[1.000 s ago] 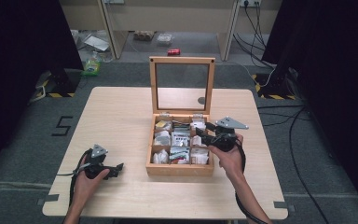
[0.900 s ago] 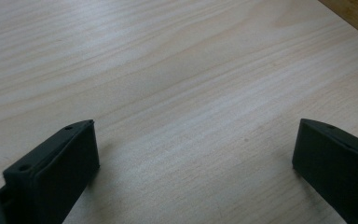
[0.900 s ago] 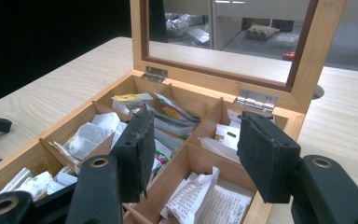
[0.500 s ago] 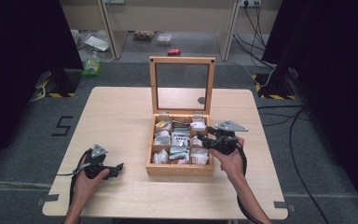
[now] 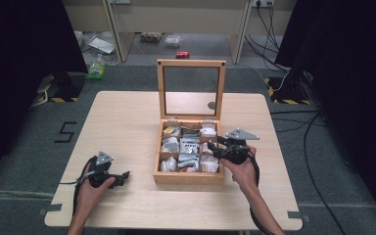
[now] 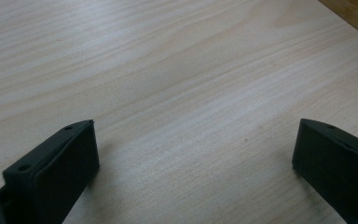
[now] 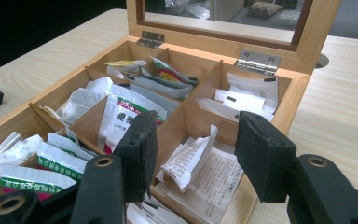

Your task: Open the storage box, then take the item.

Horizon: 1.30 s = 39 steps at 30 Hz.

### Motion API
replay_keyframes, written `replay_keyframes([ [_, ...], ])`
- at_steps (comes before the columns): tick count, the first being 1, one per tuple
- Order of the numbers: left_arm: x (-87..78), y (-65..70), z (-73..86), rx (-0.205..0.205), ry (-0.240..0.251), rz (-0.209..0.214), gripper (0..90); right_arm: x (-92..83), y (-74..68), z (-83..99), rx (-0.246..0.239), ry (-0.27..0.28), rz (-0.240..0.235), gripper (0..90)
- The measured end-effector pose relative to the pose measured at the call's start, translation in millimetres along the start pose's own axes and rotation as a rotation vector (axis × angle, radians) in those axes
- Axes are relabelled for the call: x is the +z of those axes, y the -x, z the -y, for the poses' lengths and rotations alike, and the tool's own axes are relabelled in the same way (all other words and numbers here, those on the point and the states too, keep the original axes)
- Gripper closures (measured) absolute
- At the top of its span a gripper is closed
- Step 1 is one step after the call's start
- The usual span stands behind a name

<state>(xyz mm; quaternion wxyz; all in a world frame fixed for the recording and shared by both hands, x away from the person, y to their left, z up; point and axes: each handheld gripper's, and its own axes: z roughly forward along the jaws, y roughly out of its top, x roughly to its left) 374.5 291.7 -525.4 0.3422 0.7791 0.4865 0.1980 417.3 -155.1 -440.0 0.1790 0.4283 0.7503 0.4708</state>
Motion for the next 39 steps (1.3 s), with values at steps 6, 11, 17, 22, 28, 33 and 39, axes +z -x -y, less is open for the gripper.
replay_keyframes([
  [6,-0.5,0.1,0.4,0.001,-0.001,0.001,0.0,3.3,-0.5,-1.0,-0.001,-0.006,-0.001,48.9],
  [11,-0.6,-0.1,0.5,0.003,-0.002,0.001,0.0,6.2,-0.9,1.4,-0.003,-0.016,-0.011,48.8],
  [17,-0.7,0.0,0.6,0.003,-0.002,0.001,0.0,7.0,-0.4,2.3,-0.002,-0.020,-0.005,48.8],
  [22,-1.5,0.3,1.4,0.003,-0.001,0.001,0.0,7.9,0.3,0.8,-0.007,-0.023,0.006,48.9],
  [28,-1.9,0.4,1.8,0.003,-0.001,0.002,0.0,8.8,2.5,-0.7,-0.011,-0.030,0.014,49.6],
  [33,-1.9,0.4,1.8,0.003,-0.001,0.002,0.0,10.7,1.9,1.0,-0.014,-0.055,0.011,52.1],
  [39,-1.9,0.5,1.8,0.003,0.000,0.001,0.0,14.3,0.6,1.7,-0.020,-0.081,0.012,55.2],
])
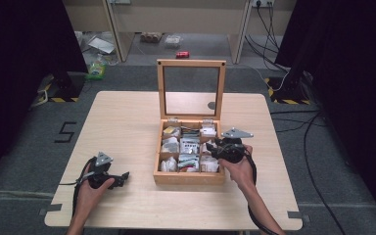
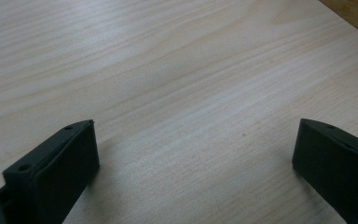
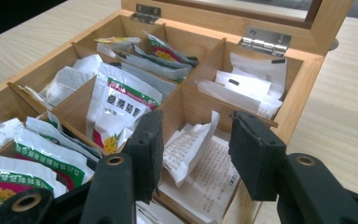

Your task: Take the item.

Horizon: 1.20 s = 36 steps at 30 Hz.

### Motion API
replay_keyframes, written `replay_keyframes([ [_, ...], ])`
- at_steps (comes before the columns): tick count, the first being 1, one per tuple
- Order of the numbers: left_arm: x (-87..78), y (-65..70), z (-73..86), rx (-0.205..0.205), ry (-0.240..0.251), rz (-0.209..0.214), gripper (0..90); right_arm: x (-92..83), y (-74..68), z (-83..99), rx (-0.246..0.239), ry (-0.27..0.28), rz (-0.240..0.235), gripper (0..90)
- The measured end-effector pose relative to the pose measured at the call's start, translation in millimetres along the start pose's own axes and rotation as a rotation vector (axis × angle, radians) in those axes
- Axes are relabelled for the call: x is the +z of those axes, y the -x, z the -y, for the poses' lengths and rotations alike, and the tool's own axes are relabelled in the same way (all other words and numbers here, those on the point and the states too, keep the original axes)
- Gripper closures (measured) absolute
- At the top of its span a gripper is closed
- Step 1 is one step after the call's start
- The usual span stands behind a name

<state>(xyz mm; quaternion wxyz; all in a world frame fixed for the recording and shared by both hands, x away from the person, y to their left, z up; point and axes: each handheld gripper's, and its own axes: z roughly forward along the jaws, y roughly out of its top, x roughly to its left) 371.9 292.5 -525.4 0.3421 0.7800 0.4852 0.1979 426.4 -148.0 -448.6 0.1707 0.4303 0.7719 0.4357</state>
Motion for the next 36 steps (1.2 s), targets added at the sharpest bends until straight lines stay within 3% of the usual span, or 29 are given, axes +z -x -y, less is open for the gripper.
replay_keyframes([
  [12,-0.2,0.1,0.1,0.000,0.000,0.000,0.0,8.8,1.6,3.5,0.013,-0.027,-0.004,58.3],
  [20,-0.6,0.1,0.5,0.001,-0.001,-0.001,0.0,16.2,-0.4,6.7,0.002,-0.058,-0.012,65.6],
  [26,-0.7,0.1,0.5,0.001,-0.001,-0.001,0.0,17.5,-2.9,6.8,-0.018,-0.043,-0.023,75.8],
  [36,-0.7,0.1,0.5,0.001,-0.001,-0.001,0.0,16.0,-0.7,7.5,0.007,-0.011,-0.042,85.4],
])
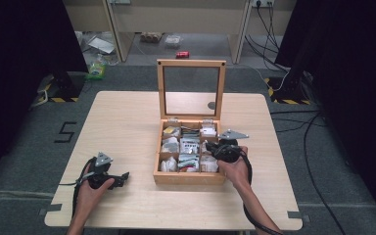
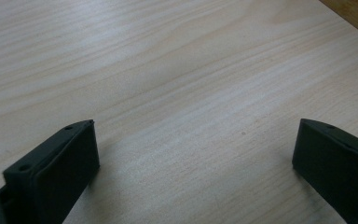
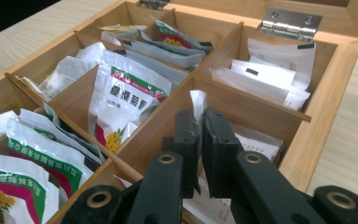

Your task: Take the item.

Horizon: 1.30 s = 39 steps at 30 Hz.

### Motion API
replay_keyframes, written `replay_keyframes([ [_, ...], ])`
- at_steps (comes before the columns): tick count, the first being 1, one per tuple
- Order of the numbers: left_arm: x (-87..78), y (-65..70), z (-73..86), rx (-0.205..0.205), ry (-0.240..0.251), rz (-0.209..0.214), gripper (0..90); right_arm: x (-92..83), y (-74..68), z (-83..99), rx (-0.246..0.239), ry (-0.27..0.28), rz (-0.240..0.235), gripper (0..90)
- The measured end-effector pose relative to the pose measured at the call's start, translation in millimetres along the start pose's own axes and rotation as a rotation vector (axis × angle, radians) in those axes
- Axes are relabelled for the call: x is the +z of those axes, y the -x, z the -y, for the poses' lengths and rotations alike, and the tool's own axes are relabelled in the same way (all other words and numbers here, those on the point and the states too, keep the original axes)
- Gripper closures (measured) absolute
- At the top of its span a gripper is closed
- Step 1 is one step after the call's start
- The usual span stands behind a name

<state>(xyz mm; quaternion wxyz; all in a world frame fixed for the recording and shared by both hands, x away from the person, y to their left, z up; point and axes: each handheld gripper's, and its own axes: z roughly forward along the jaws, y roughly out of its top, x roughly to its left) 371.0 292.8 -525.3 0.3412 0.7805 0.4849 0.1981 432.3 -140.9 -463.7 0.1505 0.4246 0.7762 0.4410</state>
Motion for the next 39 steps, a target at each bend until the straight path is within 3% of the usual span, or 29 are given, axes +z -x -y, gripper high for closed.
replay_keyframes([
  [39,-0.3,0.2,0.3,0.000,0.000,0.000,0.0,-41.6,13.4,-20.7,0.027,0.149,-0.011,87.7],
])
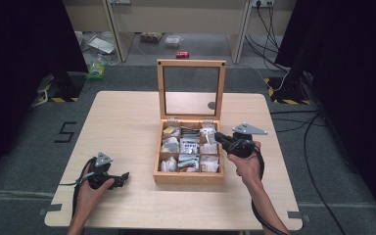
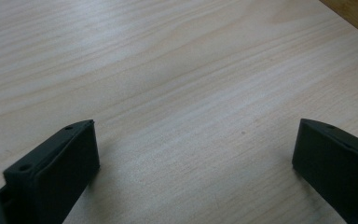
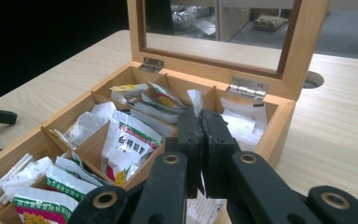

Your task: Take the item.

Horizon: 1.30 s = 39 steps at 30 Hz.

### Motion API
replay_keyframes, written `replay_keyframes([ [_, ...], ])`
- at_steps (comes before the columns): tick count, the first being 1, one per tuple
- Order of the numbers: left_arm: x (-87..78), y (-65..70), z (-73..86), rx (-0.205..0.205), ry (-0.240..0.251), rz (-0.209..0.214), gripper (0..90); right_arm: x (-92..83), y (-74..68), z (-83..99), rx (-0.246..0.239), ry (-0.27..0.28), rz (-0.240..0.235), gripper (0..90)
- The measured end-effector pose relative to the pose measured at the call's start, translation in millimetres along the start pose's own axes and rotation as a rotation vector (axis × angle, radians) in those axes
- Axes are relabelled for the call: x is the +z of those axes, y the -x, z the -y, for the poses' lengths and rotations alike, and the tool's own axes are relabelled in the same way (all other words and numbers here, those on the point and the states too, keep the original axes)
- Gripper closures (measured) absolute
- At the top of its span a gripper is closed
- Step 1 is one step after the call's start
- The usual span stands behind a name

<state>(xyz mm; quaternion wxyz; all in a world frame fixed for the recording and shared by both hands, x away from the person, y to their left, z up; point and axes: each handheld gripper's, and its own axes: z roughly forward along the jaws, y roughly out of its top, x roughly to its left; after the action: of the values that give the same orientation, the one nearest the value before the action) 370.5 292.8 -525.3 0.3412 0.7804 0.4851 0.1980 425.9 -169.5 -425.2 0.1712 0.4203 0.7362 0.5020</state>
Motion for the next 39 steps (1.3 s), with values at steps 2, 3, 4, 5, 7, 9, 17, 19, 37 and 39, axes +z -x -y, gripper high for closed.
replay_keyframes([
  [2,0.0,0.1,0.2,0.000,0.001,0.000,0.0,-1.9,0.9,-1.0,0.007,0.003,0.002,87.7],
  [3,-0.1,0.0,0.2,0.000,0.001,0.000,0.0,-2.8,1.5,-1.4,0.007,0.005,0.003,87.7],
  [4,-0.1,0.1,0.2,0.000,0.001,0.000,0.0,-3.4,2.1,-1.8,0.008,0.008,0.003,87.6],
  [5,-0.1,0.1,0.2,0.000,0.001,0.000,0.0,-4.2,2.7,-2.1,0.009,0.010,0.005,87.7],
  [7,-0.1,0.1,0.2,0.000,0.001,0.000,0.0,-5.6,4.0,-2.8,0.013,0.015,0.007,87.7],
  [9,-0.1,0.0,0.2,0.000,0.001,0.000,0.0,-7.2,5.4,-3.2,0.019,0.018,0.010,87.6],
  [17,-0.1,0.0,0.2,0.000,0.001,0.000,0.0,-13.5,13.2,-4.9,0.036,0.038,0.028,87.6],
  [19,0.0,0.1,0.2,0.000,0.001,0.000,0.0,-16.1,16.0,-6.1,0.035,0.046,0.033,87.6],
  [37,-0.1,0.0,0.2,0.000,0.001,0.000,0.0,-27.3,41.3,-2.4,0.078,0.063,0.099,87.6],
  [39,-0.1,0.0,0.2,0.000,0.001,0.000,0.0,-27.2,43.0,-1.4,0.083,0.060,0.103,87.6],
])
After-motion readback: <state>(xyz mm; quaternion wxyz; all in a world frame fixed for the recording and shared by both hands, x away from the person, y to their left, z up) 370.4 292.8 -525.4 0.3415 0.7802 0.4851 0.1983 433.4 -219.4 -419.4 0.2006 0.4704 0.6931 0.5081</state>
